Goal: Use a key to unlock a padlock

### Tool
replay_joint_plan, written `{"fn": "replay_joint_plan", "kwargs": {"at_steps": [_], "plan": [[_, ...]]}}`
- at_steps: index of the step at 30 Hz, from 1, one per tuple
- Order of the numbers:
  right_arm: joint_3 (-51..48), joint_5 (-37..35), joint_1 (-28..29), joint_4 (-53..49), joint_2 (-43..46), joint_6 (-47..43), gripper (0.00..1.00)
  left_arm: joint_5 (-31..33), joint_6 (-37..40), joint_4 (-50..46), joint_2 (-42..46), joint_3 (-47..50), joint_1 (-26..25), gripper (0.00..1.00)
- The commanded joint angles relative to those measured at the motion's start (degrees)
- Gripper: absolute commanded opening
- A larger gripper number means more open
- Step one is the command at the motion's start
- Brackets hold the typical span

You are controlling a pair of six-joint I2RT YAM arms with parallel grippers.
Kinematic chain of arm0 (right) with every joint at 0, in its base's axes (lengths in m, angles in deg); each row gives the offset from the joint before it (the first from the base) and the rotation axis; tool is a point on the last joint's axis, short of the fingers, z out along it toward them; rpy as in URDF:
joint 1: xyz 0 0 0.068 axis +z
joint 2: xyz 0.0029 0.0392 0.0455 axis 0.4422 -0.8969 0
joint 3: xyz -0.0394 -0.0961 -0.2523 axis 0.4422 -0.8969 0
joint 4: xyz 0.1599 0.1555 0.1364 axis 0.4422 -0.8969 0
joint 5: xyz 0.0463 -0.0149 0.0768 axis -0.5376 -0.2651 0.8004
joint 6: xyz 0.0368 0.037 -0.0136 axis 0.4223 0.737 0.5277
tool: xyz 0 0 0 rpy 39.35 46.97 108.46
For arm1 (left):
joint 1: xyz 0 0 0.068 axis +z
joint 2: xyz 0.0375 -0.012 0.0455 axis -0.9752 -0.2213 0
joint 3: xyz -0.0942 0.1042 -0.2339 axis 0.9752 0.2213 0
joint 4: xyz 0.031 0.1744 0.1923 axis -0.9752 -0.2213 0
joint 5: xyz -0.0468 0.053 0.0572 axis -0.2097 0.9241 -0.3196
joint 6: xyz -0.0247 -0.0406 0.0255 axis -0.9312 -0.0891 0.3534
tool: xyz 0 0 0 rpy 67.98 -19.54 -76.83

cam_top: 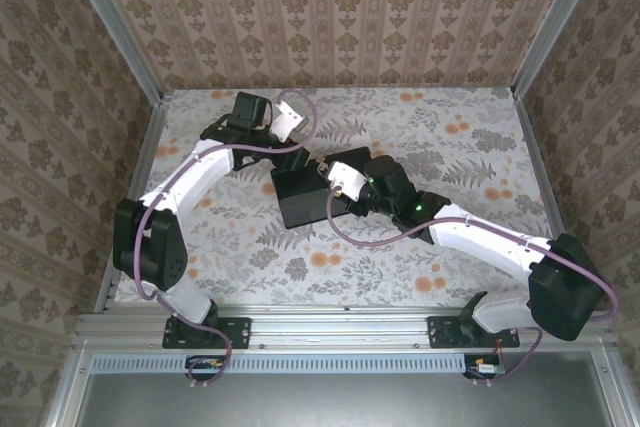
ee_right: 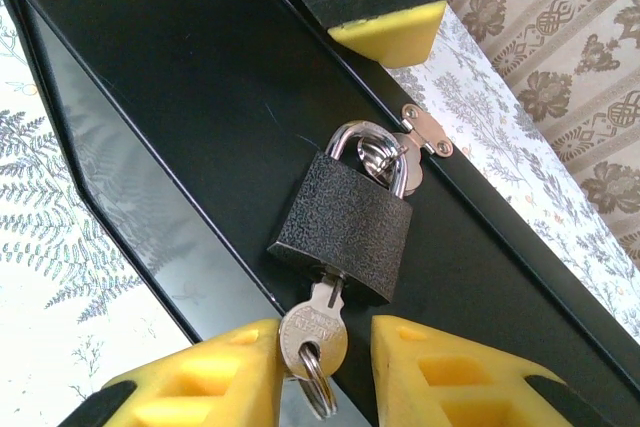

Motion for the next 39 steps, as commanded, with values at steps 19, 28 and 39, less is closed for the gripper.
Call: {"fn": "replay_joint_plan", "kwargs": {"at_steps": [19,28,39], "plan": [[5.2,-1.3,-0.3,-2.1,-2.3,5.9,0.1,-5.6,-2.9,2.3,0.7,5.8,-1.8,0.42],[4.6,-2.3,-0.2,-0.4,-2.4,18.3,0.04,-5.7,-5.3,4.4,1.9,8.4,-3.8,0.41],[5.5,-3.7,-0.5,-0.4,-2.5,31.0,0.0,-9.2,-7.1,7.6,0.8,11.3,-4.4,0.39]]}}
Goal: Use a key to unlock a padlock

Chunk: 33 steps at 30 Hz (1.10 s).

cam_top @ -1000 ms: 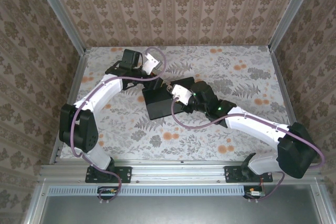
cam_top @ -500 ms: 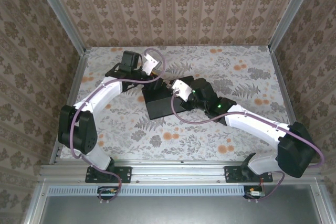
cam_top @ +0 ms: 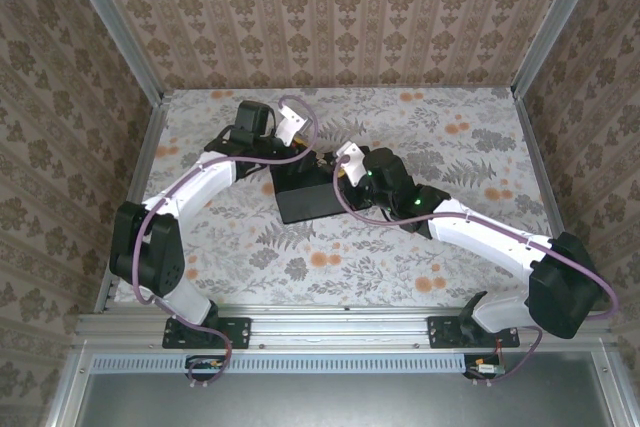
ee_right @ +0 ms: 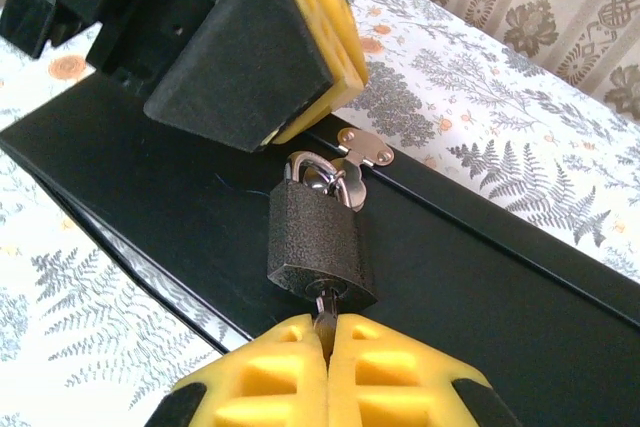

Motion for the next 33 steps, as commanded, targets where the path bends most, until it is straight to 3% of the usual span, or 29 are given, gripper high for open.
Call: {"fn": "replay_joint_plan", "kwargs": {"at_steps": [1,6,13,18,29,33], "plan": [[1.5,-1.9,-0.4,0.8,-1.6,7.5,0.0,-4.9,-1.5,-6.3,-1.3,3.4,-2.6,0.39],[2.2,0.2,-2.1,-0.1,-3.4,14.8,0.0,-4.6,-1.9,-5.8,-0.6,4.4,-3.2,0.39],[2.6,3.0,-4.3,-2.4,-2.4,15.7,0.0,-3.7,-0.2,-7.4,0.8,3.2,-2.8,0.39],[3.3,4.4,-4.4,-4.5,-3.6,12.8,0.07,-4.0,-1.1,-6.5,0.0,3.2,-2.6,0.38],[0.2,0.1,-4.2,-0.1,-4.9,8.6,0.16,-2.9,-0.5,-6.5,0.4,4.5,-2.5,0.38],[0.3,-0.4,-3.9,0.2,-5.5,6.9,0.1,-2.9,-0.2,-6.9,0.1,4.2,-2.5,0.37]]}}
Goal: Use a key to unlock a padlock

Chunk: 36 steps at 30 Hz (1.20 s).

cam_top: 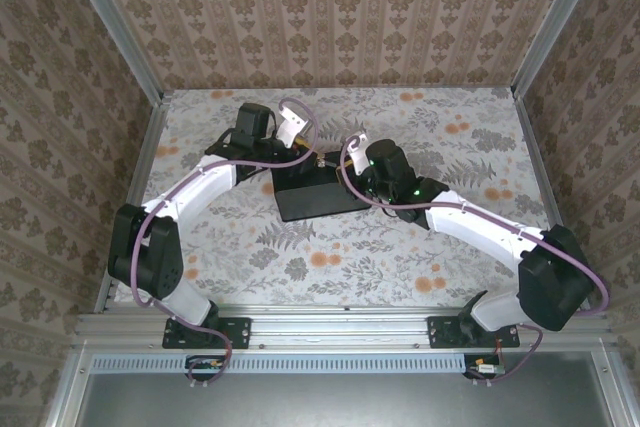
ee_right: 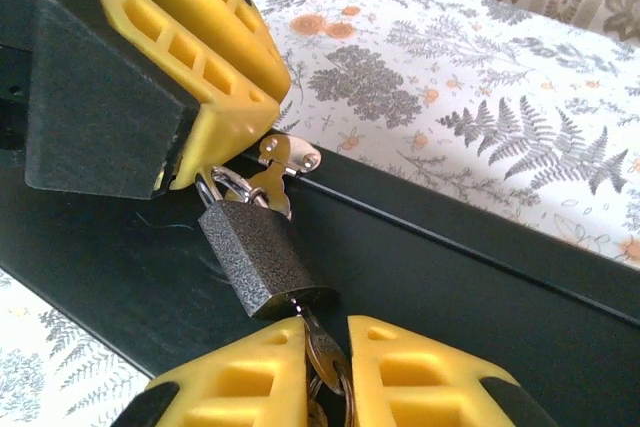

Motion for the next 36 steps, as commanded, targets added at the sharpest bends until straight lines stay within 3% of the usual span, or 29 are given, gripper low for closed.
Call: {"fn": "replay_joint_plan", "kwargs": {"at_steps": [1,9,16,27,36], "plan": [[-1.2,-2.4,-0.1,-0.1,-2.3,-1.5,0.09,-3.1,0.6,-9.3,-0.9,2.6,-2.0,0.37],[-2.3,2.8,-0.1,3.5,-1.3,-2.1,0.07,-4.8,0.3,-8.6,-1.7,3.4,-2.4,0.36],[-1.4,5.4,-0.1,0.7,-1.5,-6.1,0.14,-6.2,0.7,-8.6,-0.2,3.1,-2.6,0.36],[-0.8,9.0,-0.5,1.7,-3.4,-10.1,0.15,-6.7,1.6,-9.6,-0.9,2.3,-3.6,0.36],[0.4,15.5,-2.2,1.3,-4.4,-5.4,0.0,-6.0,2.6,-10.1,-1.3,2.8,-4.3,0.36]]}}
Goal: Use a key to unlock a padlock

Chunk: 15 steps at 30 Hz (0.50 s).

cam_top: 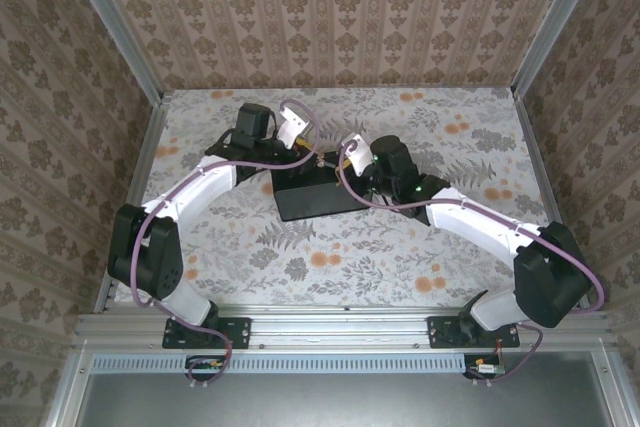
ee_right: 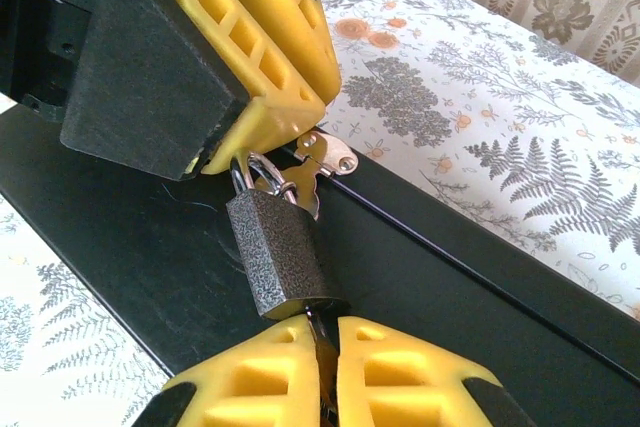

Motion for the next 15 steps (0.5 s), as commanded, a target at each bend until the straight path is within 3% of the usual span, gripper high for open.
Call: {"fn": "replay_joint_plan", "kwargs": {"at_steps": [1,8,15], "plan": [[0.6,7.6,-0.7,-0.5,-2.9,5.5,0.0,-5.4,0.9,-10.8,-1.4,2.4,-4.0,0.36],[1.7,16.8,-3.9,1.3,-3.4,20.2,0.0,-6.4,0.8,-9.9,-1.4,3.0,-4.0,0.36],[2.7,18.5,-4.0,-0.3,-4.6,29.7,0.0,-6.9,1.1,-9.8,-1.2,3.3,-4.0,0.36]]}}
